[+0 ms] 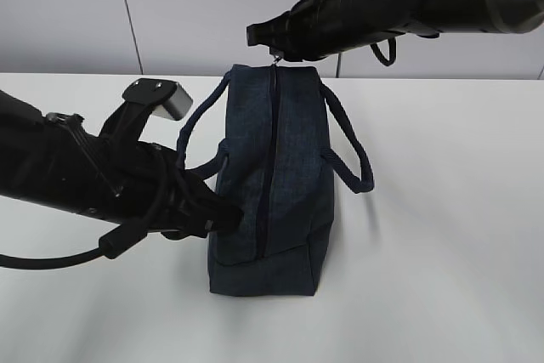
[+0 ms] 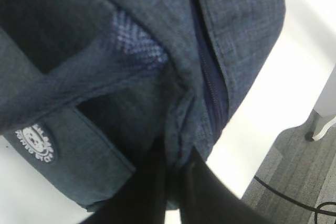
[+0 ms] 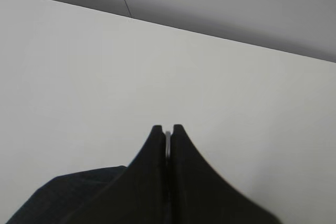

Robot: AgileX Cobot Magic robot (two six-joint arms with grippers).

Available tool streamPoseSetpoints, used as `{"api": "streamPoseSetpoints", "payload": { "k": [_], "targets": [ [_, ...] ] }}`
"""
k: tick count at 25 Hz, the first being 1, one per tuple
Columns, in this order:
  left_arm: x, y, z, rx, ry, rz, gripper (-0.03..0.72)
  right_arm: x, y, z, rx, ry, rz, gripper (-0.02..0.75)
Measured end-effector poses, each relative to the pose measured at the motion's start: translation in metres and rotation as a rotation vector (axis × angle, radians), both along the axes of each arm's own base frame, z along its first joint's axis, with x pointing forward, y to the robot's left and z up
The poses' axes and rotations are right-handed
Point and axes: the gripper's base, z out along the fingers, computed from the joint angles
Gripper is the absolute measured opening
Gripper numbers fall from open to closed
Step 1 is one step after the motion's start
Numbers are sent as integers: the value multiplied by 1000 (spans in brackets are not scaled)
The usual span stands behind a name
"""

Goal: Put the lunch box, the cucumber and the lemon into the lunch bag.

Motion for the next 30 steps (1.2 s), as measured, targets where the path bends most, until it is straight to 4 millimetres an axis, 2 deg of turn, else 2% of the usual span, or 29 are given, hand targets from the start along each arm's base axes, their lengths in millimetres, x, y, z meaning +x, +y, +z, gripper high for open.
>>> {"api": "streamPoseSetpoints", "payload": {
  "k": [12,16,22,26,30],
  "targets": [
    [0,0,0,0,1,3,16,0,0,0,-1,2,1,0],
    [0,1,-1,9,-4,1,95,0,-1,0,-2,2,0,0],
    [-1,2,-3,20,-3,-3,262,0,-1,0,-2,2,0,0],
    [-4,0,-1,1,14,-24,295,0,-1,0,-2,2,0,0],
    [-7,2,14,-32,-11,-12,300,0,-1,0,-7,1,3,0]
  ]
}}
